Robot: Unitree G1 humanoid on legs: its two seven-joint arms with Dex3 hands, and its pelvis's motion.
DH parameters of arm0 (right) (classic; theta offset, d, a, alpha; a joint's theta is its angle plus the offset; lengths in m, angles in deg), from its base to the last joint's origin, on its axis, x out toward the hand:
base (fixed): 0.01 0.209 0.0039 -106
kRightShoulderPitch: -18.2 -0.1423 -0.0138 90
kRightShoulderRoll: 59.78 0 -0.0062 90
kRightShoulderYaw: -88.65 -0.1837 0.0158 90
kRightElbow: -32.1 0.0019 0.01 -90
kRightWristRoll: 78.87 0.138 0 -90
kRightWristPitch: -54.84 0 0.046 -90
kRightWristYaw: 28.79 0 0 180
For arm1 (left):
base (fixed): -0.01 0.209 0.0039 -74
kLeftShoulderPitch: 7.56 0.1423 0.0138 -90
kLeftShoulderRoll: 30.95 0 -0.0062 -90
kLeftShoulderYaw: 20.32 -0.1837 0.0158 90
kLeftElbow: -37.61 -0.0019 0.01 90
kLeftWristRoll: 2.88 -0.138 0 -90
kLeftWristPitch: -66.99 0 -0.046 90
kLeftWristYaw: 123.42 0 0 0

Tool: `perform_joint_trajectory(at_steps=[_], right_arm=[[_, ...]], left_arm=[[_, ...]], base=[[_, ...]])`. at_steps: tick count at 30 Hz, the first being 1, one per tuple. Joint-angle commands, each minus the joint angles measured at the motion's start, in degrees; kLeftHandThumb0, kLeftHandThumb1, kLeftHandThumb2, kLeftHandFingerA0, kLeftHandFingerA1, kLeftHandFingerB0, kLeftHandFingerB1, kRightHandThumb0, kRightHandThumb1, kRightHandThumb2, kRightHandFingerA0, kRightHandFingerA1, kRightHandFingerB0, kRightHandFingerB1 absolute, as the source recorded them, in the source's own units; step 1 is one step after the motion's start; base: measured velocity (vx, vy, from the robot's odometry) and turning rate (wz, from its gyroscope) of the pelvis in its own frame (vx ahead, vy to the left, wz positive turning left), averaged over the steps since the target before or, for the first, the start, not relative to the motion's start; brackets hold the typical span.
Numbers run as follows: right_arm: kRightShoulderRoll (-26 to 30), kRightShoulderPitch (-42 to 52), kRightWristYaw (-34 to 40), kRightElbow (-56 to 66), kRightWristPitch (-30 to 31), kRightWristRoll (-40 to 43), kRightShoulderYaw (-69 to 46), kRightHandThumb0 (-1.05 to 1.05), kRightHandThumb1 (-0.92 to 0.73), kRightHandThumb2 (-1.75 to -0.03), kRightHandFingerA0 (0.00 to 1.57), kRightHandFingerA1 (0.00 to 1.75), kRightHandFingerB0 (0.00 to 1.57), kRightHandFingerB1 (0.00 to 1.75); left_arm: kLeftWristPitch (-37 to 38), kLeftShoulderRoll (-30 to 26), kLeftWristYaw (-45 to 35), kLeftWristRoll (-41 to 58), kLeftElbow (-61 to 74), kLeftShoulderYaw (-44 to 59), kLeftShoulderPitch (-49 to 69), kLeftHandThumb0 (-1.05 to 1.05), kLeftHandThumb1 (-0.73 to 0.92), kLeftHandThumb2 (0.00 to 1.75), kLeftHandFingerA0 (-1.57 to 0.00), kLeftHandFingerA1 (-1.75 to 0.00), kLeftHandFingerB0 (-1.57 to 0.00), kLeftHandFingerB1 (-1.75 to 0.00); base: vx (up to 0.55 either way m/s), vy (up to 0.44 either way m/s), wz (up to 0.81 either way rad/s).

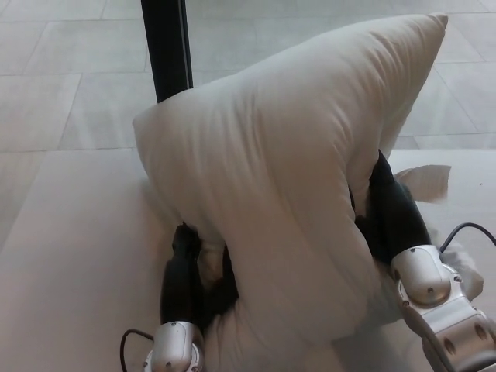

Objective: The robot uses its left hand to press on the left side of the pillow kept in the middle of the desk and uses its right hand to lift up and the right side of the pillow and turn it over

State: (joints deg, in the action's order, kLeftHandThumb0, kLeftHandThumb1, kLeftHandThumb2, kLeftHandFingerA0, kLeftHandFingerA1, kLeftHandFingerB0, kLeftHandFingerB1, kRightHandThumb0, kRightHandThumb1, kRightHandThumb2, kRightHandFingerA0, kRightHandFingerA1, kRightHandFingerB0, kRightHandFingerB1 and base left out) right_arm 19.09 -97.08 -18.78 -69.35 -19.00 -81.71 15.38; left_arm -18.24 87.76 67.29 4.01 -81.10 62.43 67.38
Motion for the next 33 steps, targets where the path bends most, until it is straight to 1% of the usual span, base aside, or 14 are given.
perform_joint_trajectory(at_steps=[1,5,6,7,8,10,11,14,15,17,18,30,31,33], right_arm=[[-13.2,16.4,-17.8,13.5,15.8,23.1,10.2,-0.81,-0.68,-0.61,0.32,0.73,0.30,0.38],[-11.4,16.7,-17.2,18.7,17.7,29.0,0.8,-0.72,-0.67,-0.61,0.31,0.65,0.33,0.36],[-9.0,14.8,-17.9,19.5,19.1,32.0,-5.6,-0.82,-0.58,-0.73,0.29,0.67,0.31,0.40],[-8.2,13.0,-17.4,18.7,19.8,37.0,-13.8,-0.76,-0.57,-0.67,0.29,0.63,0.31,0.35],[-7.4,12.0,-18.1,17.7,20.8,39.6,-17.4,-0.71,-0.67,-0.61,0.23,0.58,0.29,0.31],[-6.4,11.2,-18.6,17.1,21.3,41.0,-20.4,-0.71,-0.59,-0.93,0.24,0.62,0.17,0.43],[-4.9,10.2,-18.7,16.7,21.2,42.6,-23.8,-0.70,-0.58,-0.92,0.25,0.62,0.17,0.43],[-2.3,9.1,-19.3,15.9,21.8,43.8,-28.2,-0.71,-0.58,-0.93,0.25,0.61,0.20,0.44],[-1.0,8.6,-19.8,15.6,22.2,43.9,-29.5,-0.69,-0.73,-0.63,0.23,0.55,0.27,0.29],[0.6,8.2,-20.8,15.0,22.5,44.4,-31.6,-0.68,-0.72,-0.63,0.22,0.57,0.26,0.29],[1.8,8.1,-21.5,14.4,23.1,45.0,-33.2,-0.68,-0.72,-0.62,0.22,0.57,0.26,0.31],[13.5,11.2,-28.0,10.3,23.5,43.9,-44.8,-0.67,-0.74,-0.62,0.18,0.58,0.20,0.28],[16.4,12.3,-27.6,9.6,22.8,41.8,-46.7,-0.68,-0.73,-0.62,0.23,0.55,0.27,0.30],[19.4,13.0,-27.4,8.2,24.0,42.3,-50.5,-0.68,-0.71,-0.61,0.25,0.53,0.26,0.30]], left_arm=[[-13.8,14.2,-14.2,0.0,-3.1,-23.6,11.8,-0.68,0.57,0.85,-0.02,-0.44,0.00,0.00],[-13.5,10.4,-13.6,1.1,2.1,-22.9,12.6,-0.86,0.50,0.85,-0.07,-0.48,0.00,-0.03],[-14.0,7.6,-12.8,0.0,4.3,-21.8,11.3,-0.71,0.72,0.66,0.00,-0.13,0.00,0.00],[-15.9,7.5,-13.0,4.6,6.8,-17.6,11.9,-0.63,0.76,1.05,-0.36,-0.75,-0.07,-0.50],[-17.0,8.6,-12.9,8.7,8.0,-14.6,13.0,-0.56,0.84,0.63,-0.18,-0.84,-0.06,-0.37],[-19.2,8.7,-12.6,12.5,10.3,-12.3,14.0,-0.52,0.71,0.62,0.00,-0.73,0.00,-0.22],[-21.6,8.0,-12.3,15.6,13.4,-10.5,14.7,-0.62,0.57,0.85,-0.01,-0.55,0.00,0.00],[-22.7,5.0,-12.6,17.0,16.5,-9.1,14.5,-0.48,0.70,0.61,0.00,-0.51,0.00,0.00],[-22.7,4.4,-12.6,17.7,17.2,-8.4,14.7,-0.54,0.56,0.84,-0.02,-0.45,0.00,0.00],[-23.6,3.3,-11.9,19.1,18.6,-7.0,14.8,-0.48,0.68,0.60,0.00,-0.47,0.00,0.00],[-24.5,2.6,-11.5,19.9,19.5,-6.1,15.0,-0.58,0.54,0.82,-0.02,-0.50,0.00,-0.01],[-29.2,-12.9,-17.1,25.1,29.0,1.8,15.3,-0.57,0.58,0.84,-0.02,-0.51,0.00,0.00],[-29.2,-16.2,-19.1,27.7,31.6,4.6,17.1,-0.55,0.76,0.62,-0.01,-0.52,0.00,-0.05],[-30.0,-20.2,-20.8,30.0,32.5,8.2,18.0,-0.64,0.63,0.90,-0.01,-0.47,0.00,-0.06]], base=[[0.00,0.000,0.00],[0.00,0.000,0.00],[0.00,0.000,0.00],[0.00,0.000,0.00],[0.00,0.000,0.00],[0.00,0.000,0.00],[0.00,0.000,0.00],[0.00,0.000,0.00],[0.00,0.000,0.00],[0.00,0.000,0.00],[0.00,0.000,0.00],[0.00,0.000,0.00],[0.00,0.000,0.00],[0.00,0.000,0.00]])
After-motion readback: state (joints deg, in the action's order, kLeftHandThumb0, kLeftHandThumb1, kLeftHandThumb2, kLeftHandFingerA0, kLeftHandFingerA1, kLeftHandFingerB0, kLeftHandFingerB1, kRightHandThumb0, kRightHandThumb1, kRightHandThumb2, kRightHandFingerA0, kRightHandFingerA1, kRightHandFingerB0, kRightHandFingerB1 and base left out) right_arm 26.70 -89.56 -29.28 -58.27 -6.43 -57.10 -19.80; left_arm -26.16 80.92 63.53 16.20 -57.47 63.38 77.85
